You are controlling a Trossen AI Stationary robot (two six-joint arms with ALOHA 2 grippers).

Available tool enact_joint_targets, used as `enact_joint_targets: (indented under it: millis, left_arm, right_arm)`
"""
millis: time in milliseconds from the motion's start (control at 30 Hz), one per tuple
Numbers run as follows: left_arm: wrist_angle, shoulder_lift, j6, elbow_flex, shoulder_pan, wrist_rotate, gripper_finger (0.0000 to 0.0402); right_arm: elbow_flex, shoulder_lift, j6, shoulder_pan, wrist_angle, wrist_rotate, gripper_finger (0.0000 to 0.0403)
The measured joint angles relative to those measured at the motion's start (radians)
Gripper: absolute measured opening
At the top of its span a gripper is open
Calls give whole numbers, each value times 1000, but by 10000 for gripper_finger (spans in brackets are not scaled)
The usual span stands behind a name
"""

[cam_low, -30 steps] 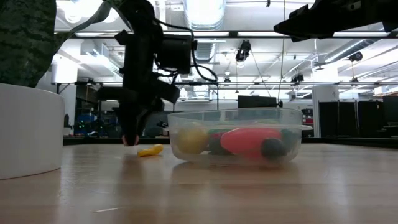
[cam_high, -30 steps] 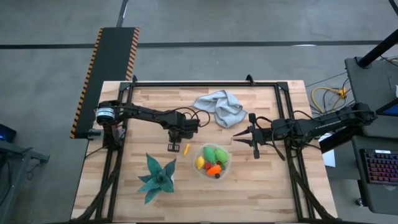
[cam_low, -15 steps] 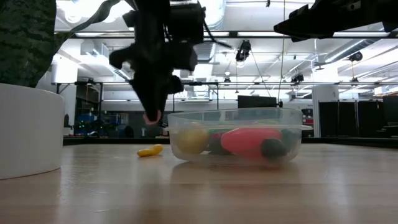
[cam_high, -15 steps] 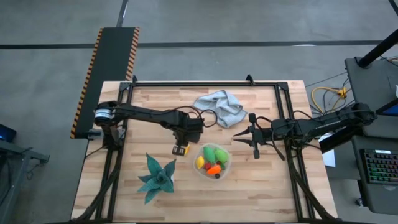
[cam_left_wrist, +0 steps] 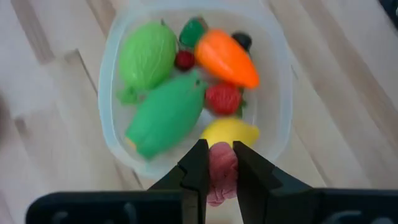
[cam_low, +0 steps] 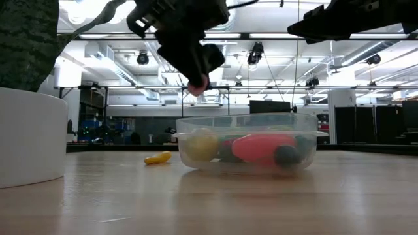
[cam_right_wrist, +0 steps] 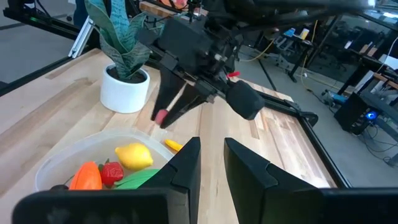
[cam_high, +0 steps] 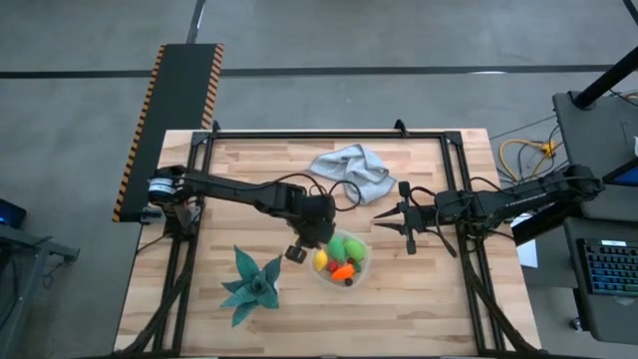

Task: Pick and placing Produce into tupperware
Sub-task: Put the apricot into the container

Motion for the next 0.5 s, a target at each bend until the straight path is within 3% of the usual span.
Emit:
enact_joint_targets:
  millis: [300,500]
  left_arm:
    - [221,25,7,-60,-8,78,36]
    - [246,64,25,-70,-8,80,36]
  right_arm:
    - [0,0,2,0,0,0,63]
    - [0,0,2,0,0,0,63]
